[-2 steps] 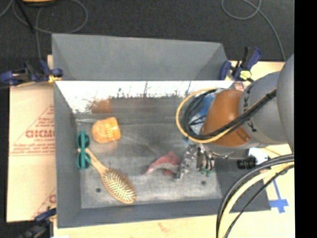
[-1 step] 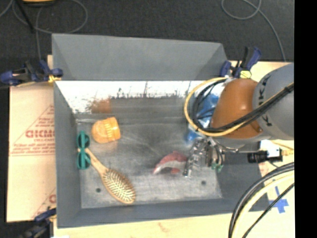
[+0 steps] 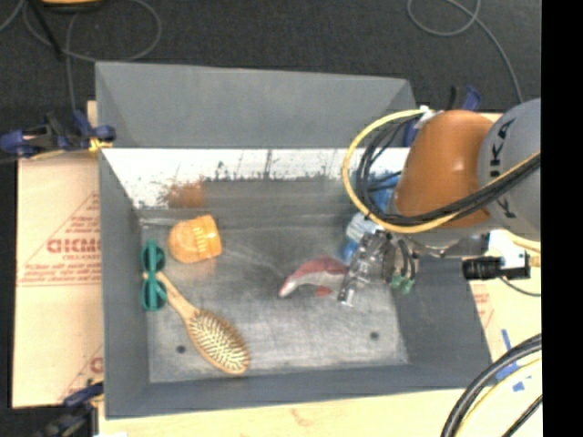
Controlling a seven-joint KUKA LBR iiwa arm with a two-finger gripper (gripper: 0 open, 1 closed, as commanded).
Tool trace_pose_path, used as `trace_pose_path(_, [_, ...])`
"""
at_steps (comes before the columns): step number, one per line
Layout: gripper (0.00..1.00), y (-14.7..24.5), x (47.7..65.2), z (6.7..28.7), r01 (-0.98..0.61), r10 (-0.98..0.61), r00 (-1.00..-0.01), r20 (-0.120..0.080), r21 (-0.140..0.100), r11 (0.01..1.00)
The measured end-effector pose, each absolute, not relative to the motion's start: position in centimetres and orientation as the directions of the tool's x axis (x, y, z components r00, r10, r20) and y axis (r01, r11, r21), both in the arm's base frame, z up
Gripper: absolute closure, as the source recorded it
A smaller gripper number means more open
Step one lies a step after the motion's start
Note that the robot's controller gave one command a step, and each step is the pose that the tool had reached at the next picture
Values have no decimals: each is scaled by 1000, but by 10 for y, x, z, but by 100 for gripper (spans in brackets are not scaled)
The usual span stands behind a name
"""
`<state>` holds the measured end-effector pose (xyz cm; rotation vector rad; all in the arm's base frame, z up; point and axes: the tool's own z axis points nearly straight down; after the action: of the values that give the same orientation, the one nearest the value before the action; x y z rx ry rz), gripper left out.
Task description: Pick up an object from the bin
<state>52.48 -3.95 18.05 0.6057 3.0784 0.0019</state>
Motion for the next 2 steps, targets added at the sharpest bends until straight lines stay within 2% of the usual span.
trace_pose_path(1, [100, -42, 532, 126, 426, 426, -905, -8, 1, 905])
trace_pose_path(2, [100, -43, 528, 162, 384, 384, -923, 5, -3, 923])
